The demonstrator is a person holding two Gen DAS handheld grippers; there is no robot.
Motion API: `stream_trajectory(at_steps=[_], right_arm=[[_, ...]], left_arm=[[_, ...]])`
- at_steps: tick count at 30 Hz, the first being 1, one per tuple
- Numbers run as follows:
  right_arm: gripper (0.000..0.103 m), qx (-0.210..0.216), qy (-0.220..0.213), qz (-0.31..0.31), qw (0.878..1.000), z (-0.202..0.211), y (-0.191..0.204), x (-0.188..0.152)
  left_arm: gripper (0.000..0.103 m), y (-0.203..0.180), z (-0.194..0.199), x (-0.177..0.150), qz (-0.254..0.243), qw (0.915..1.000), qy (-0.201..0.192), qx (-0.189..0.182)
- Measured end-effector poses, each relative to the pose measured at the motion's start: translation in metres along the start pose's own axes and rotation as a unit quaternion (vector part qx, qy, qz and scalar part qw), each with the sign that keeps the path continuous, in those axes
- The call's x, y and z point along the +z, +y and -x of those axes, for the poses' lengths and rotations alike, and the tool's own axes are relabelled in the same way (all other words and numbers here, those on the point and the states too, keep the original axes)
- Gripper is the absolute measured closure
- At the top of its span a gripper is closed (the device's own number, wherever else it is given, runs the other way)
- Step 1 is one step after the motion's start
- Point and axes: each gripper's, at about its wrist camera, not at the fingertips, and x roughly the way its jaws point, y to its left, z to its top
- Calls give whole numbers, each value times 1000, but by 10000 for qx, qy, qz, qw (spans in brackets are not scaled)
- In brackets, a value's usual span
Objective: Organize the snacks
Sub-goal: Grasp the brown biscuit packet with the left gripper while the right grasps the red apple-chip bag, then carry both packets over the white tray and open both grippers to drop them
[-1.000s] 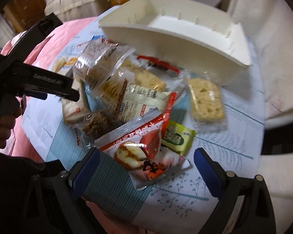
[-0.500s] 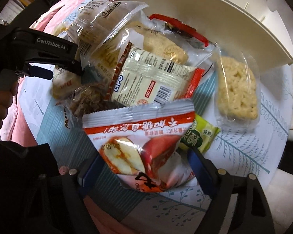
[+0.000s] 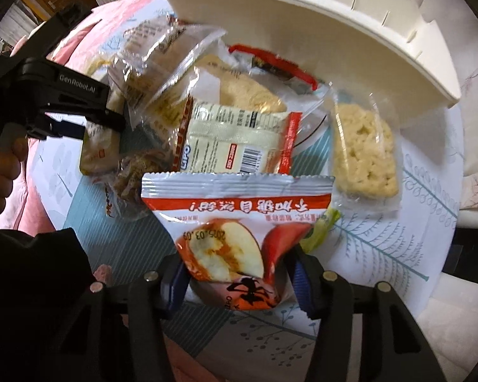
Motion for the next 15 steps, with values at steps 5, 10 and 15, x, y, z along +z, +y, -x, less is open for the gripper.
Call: stream_trajectory(at_steps=[5,10,15], right_arm=[[48,-52,-228,-50,9997,15,-3,6],[48,-58,-498,-231,9985,36,-5,9],[48,-12,-798,-485,9956,46,0,11]], left_arm=[[50,20,16,-12,-87,9998,-35,-149],[51,36,38,-13,-202,9993,26,-330],[53,45,62,-16,-422,9980,157,-441]])
